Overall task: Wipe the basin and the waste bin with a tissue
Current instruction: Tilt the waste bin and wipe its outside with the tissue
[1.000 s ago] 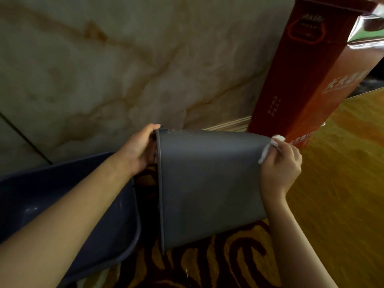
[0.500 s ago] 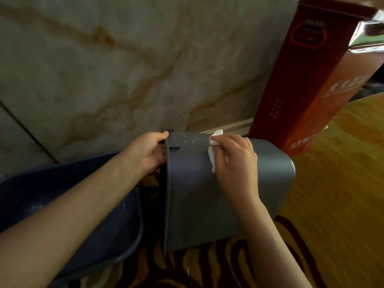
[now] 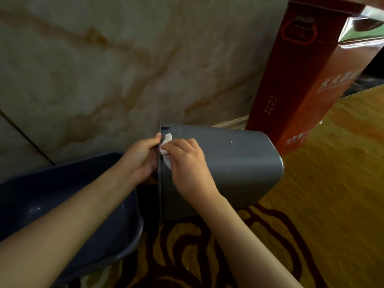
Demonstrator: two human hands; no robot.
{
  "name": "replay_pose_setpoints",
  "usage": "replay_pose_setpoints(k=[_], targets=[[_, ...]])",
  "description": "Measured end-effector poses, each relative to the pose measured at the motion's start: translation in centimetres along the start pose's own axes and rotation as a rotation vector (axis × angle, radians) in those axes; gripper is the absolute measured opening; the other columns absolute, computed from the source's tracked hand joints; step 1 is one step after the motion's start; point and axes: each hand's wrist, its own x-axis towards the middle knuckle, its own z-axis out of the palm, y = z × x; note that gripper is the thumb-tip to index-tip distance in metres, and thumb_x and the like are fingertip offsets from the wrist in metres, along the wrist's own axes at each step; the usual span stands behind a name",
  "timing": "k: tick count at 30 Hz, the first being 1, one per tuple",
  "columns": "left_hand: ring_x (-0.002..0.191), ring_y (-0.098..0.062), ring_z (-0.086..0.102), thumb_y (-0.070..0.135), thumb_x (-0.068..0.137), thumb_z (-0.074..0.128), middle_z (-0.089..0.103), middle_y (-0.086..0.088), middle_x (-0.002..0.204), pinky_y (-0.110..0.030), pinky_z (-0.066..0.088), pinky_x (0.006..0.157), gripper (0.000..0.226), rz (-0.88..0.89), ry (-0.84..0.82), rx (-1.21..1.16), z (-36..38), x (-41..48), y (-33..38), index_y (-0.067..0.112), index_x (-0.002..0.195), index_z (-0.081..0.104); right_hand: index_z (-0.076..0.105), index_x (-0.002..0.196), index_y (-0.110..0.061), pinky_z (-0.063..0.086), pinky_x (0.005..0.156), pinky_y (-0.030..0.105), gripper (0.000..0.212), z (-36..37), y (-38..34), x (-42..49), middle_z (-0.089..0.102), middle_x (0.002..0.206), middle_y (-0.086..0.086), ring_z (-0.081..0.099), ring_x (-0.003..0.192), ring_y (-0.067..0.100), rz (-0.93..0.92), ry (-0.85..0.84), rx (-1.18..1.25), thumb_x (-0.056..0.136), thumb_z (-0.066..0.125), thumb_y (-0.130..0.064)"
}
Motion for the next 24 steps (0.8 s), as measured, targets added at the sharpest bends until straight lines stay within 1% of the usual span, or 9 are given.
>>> replay_pose_setpoints(k=[2,5,7,10,13,15,19,22,24], targets=[[0.063,-0.012,0.071,0.020,0.097,0.038,0.074,-0.005,0.070,-0.024,0.058,0.063,0.028,-0.002,0.004,0.040,0.0,0.1,-0.1,0.007,0.092,0.062,0.065,0.106,-0.006,0.045,0.076,0.047,0.025,-0.8,1.3,-0.5,0.066,0.108,0.010,0.051,0.094,0.032,0.025,0.012,-0.063,0.083,0.058,0.000],[0.066,-0.012,0.073,0.020,0.097,0.039,0.076,-0.002,0.071,-0.027,0.059,0.056,0.027,-0.015,0.014,0.075,-0.2,0.0,0.0,0.009,0.094,0.063,0.066,0.108,-0.008,0.041,0.081,0.041,0.027,-2.8,4.4,-1.2,0.066,0.110,0.008,0.050,0.097,0.030,0.154,0.072,-0.148,0.084,0.057,0.000],[0.065,-0.012,0.073,0.020,0.097,0.039,0.076,-0.002,0.070,-0.027,0.058,0.052,0.026,-0.014,0.017,0.070,-0.3,0.0,0.0,0.010,0.093,0.063,0.066,0.110,-0.009,0.039,0.086,0.040,0.027,-4.5,6.8,-1.5,0.065,0.112,0.007,0.049,0.101,0.028,0.254,0.092,-0.221,0.085,0.057,-0.003],[0.065,-0.012,0.073,0.020,0.097,0.039,0.077,-0.002,0.070,-0.027,0.058,0.051,0.027,-0.007,0.001,0.079,-0.4,0.0,-0.1,0.010,0.092,0.063,0.066,0.111,-0.010,0.038,0.091,0.040,0.027,-7.0,10.0,-2.1,0.065,0.116,0.006,0.048,0.104,0.027,0.387,0.119,-0.291,0.087,0.055,-0.004],[0.064,-0.013,0.073,0.020,0.097,0.039,0.076,-0.002,0.069,-0.028,0.059,0.054,0.028,0.022,-0.003,0.129,-0.4,0.0,-0.3,0.010,0.090,0.064,0.067,0.110,-0.010,0.038,0.090,0.039,0.026,-8.7,11.8,-2.6,0.065,0.118,0.005,0.047,0.104,0.026,0.474,0.171,-0.329,0.089,0.053,-0.004],[0.059,-0.013,0.071,0.019,0.096,0.041,0.074,-0.001,0.066,-0.028,0.057,0.056,0.026,0.068,0.009,0.156,-0.3,0.1,-0.6,0.010,0.088,0.064,0.066,0.111,-0.008,0.037,0.089,0.038,0.026,-9.0,12.3,-2.7,0.064,0.120,0.007,0.046,0.105,0.027,0.509,0.203,-0.335,0.090,0.052,-0.004],[0.052,-0.012,0.068,0.015,0.094,0.044,0.072,-0.001,0.060,-0.025,0.056,0.053,0.025,0.136,0.004,0.181,-0.2,-0.3,-0.9,0.009,0.084,0.065,0.066,0.111,-0.006,0.039,0.087,0.038,0.025,-8.7,12.3,-2.9,0.065,0.119,0.009,0.046,0.104,0.029,0.530,0.268,-0.340,0.090,0.052,-0.006],[0.057,-0.012,0.070,0.014,0.095,0.043,0.074,-0.001,0.064,-0.025,0.057,0.053,0.032,0.188,-0.028,0.197,-0.7,-0.6,-0.3,0.011,0.079,0.070,0.065,0.112,-0.005,0.040,0.088,0.041,0.025,-8.2,12.3,-3.1,0.065,0.118,0.011,0.047,0.104,0.030,0.541,0.301,-0.322,0.090,0.053,-0.007],[0.061,-0.011,0.071,0.014,0.095,0.042,0.075,-0.001,0.067,-0.025,0.058,0.055,0.038,0.200,-0.052,0.200,-1.3,-0.6,0.1,0.012,0.076,0.074,0.064,0.113,-0.004,0.039,0.088,0.038,0.025,-8.1,12.4,-3.2,0.065,0.118,0.011,0.047,0.105,0.031,0.575,0.332,-0.306,0.091,0.051,-0.007]])
